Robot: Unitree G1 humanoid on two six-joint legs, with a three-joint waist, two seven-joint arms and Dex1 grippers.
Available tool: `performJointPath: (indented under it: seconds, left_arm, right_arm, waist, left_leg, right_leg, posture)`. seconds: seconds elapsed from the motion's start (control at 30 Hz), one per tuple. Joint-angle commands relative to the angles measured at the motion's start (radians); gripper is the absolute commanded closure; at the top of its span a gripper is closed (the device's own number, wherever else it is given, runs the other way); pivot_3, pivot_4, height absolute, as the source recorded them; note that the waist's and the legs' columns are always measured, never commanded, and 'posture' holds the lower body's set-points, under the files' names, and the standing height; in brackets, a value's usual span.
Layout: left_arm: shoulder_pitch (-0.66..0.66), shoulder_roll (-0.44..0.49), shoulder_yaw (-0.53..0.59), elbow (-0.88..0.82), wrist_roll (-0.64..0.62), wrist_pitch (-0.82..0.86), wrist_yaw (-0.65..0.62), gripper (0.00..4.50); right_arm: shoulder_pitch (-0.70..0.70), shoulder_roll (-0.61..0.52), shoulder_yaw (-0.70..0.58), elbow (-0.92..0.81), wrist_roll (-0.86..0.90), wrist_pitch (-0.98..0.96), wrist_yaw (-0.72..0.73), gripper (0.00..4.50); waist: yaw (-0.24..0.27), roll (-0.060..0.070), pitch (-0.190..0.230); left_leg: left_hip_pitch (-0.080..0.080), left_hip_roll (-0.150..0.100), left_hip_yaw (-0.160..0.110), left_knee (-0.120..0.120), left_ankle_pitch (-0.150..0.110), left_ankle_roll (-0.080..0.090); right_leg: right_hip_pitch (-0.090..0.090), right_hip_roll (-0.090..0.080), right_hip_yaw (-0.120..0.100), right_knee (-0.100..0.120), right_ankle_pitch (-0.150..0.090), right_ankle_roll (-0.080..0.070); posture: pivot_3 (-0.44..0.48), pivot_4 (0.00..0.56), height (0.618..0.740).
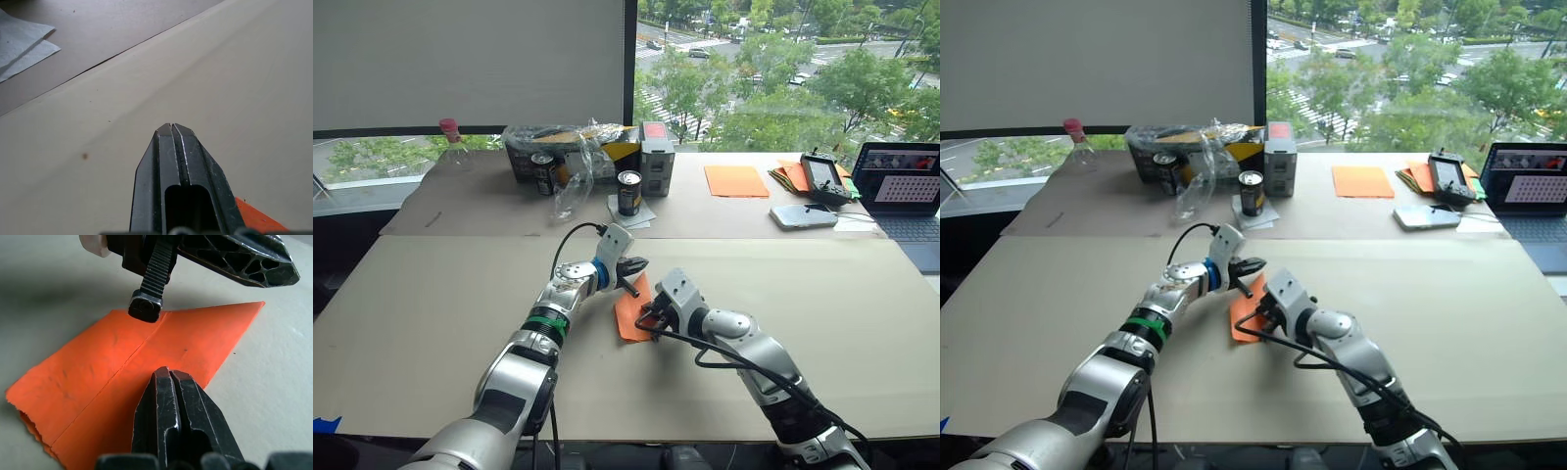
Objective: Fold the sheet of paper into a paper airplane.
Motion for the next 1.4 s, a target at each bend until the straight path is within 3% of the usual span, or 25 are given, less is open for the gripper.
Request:
performJointPath:
  seconds: [0.03,0.3,0.63,0.93,1.03,1.13,1.4]
  left_arm:
    - [-0.012,-0.011,-0.001,0.033,0.027,-0.054,-0.01,4.5]
    - [0.131,0.021,-0.012,-0.061,0.061,-0.042,0.001,4.5]
    - [0.488,0.145,-0.065,-0.611,0.05,0.133,-0.071,4.5]
    - [0.667,0.234,-0.009,-0.986,-0.087,0.406,-0.075,4.5]
    - [0.656,0.241,0.067,-1.094,-0.217,0.566,-0.072,4.5]
    - [0.552,0.291,0.154,-1.145,-0.317,0.707,-0.067,4.5]
    - [0.403,0.4,0.072,-1.02,-0.267,0.674,-0.122,4.5]
  right_arm:
    - [0.018,0.005,0.005,-0.019,0.004,0.025,-0.003,4.46]
    - [0.01,-0.006,-0.002,-0.018,0.005,0.03,0.008,4.46]
    - [-0.023,-0.017,-0.004,0.023,0.002,0.01,0.035,4.46]
    - [-0.036,-0.05,0.004,0.023,-0.001,-0.003,0.079,4.46]
    - [-0.041,-0.069,0.0,-0.006,0.008,-0.017,0.106,4.46]
    - [-0.069,-0.094,-0.021,-0.093,0.049,-0.015,0.16,4.46]
    - [-0.168,-0.116,-0.002,-0.111,0.061,-0.002,0.207,4.46]
  waist:
    - [0.0,0.0,0.0]
    - [-0.001,0.0,0.0]
    - [-0.019,0.001,-0.002]
    - [-0.018,0.002,-0.002]
    - [-0.015,0.001,-0.002]
    - [-0.013,-0.001,0.002]
    - [-0.014,-0.002,0.002]
  left_leg:
    - [0.0,0.0,0.0,0.0,0.0,0.0]
    - [0.002,0.0,0.0,0.0,0.0,0.0]
    - [0.004,0.001,0.0,-0.001,0.0,0.0]
    - [0.015,0.002,0.0,-0.002,0.0,0.0]
    - [0.016,0.002,0.0,-0.002,-0.001,0.0]
    - [0.014,0.002,-0.001,-0.002,0.0,0.0]
    - [0.012,0.002,-0.001,-0.003,-0.001,0.0]
  right_leg:
    - [0.0,0.0,0.0,0.0,0.0,0.0]
    - [0.001,0.0,0.0,0.0,0.0,0.0]
    - [0.002,0.0,0.0,0.001,0.0,0.0]
    - [0.014,0.0,0.0,-0.001,-0.001,0.001]
    - [0.015,0.0,0.0,-0.002,-0.002,0.001]
    - [0.014,0.0,-0.001,-0.002,-0.002,0.001]
    - [0.012,0.001,-0.001,-0.004,-0.002,0.001]
  posture:
    - [0.0,0.15,0.732]
    - [0.0,0.15,0.732]
    - [0.0,0.15,0.732]
    - [0.0,0.15,0.732]
    - [0.0,0.15,0.732]
    - [0.0,0.15,0.732]
    - [0.0,0.15,0.732]
